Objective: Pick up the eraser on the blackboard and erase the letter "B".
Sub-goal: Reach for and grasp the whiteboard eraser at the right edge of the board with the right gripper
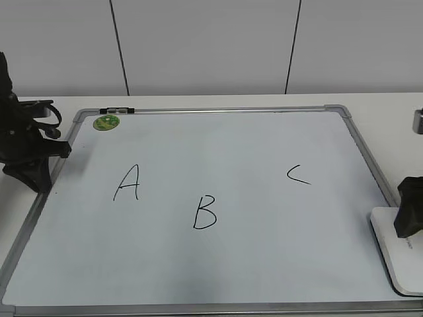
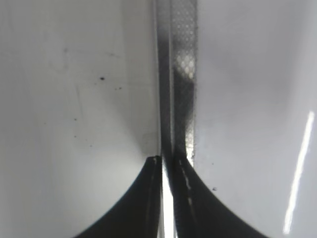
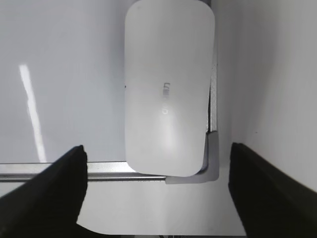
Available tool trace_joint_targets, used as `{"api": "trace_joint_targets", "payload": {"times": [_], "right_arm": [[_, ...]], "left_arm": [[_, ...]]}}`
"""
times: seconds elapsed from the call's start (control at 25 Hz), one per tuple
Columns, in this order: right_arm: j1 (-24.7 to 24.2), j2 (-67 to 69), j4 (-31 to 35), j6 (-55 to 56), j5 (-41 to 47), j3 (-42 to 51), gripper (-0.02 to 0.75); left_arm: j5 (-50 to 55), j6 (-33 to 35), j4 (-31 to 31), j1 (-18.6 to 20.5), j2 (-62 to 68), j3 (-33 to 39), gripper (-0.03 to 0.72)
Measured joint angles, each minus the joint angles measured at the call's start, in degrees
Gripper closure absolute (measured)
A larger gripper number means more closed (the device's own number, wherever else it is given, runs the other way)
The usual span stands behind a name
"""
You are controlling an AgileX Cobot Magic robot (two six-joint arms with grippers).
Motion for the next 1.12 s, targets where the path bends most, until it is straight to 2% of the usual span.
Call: {"api": "trace_joint_targets", "payload": {"times": [0.6, 1.12], "right_arm": [[0.0, 12.0, 0.0, 1.2, -8.0, -0.2, 0.076], [0.0, 17.1, 0.0, 2.0, -10.9, -0.6, 0.105]], "left_arm": [[0.0, 0.0, -0.5, 0.1, 0.0, 0.0, 0.647], [0.0, 0.0, -0.6, 0.1, 0.0, 0.0, 0.647]]}}
